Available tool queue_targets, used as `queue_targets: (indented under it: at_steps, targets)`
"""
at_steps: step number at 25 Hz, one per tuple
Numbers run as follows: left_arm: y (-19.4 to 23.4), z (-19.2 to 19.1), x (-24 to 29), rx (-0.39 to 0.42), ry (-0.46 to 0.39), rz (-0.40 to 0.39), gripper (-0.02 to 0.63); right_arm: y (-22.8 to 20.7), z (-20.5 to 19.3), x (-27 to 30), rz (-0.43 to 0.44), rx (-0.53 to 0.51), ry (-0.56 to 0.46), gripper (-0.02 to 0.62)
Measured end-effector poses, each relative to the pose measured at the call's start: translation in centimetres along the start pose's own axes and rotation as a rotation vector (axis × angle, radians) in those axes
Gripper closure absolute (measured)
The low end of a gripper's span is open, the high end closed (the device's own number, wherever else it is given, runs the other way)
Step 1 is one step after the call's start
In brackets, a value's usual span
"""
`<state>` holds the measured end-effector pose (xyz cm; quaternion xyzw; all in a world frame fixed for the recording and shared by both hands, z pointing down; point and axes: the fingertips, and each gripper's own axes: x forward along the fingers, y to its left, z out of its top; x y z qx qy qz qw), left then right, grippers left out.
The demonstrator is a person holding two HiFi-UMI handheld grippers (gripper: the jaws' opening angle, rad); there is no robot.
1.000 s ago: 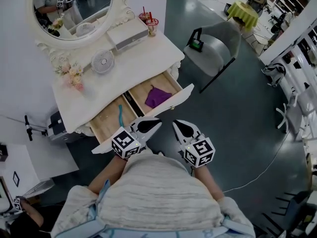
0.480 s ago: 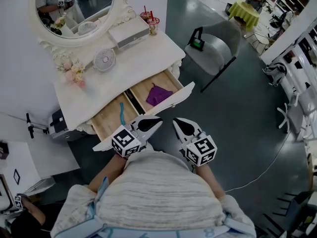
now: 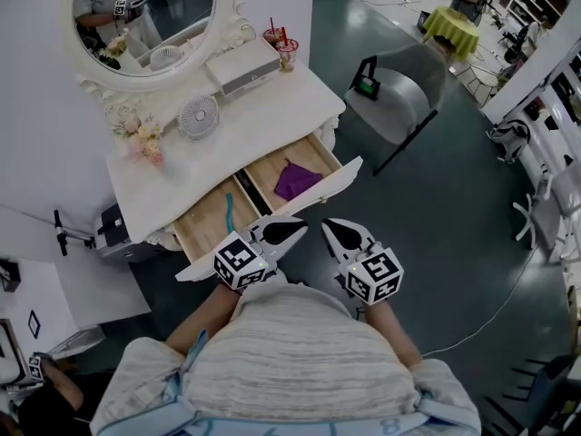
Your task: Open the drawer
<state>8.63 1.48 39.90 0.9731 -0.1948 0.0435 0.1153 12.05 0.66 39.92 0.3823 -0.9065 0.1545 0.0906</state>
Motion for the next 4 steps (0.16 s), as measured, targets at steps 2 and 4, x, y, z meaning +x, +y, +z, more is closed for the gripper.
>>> queue_targets:
  at_steps: [2,4]
  targets:
    - [0.20,0.18,-0.03,0.001,-0.006,0.005,0.592,-0.09,0.15,0.22,-0.003,0.002,-0.005,0.588]
    - [0.33,0.30,-0.11,-0.002,-0.013,0.010,0.592,-0.13,0.29,0.37,-0.005,0.005,-0.010,0.587]
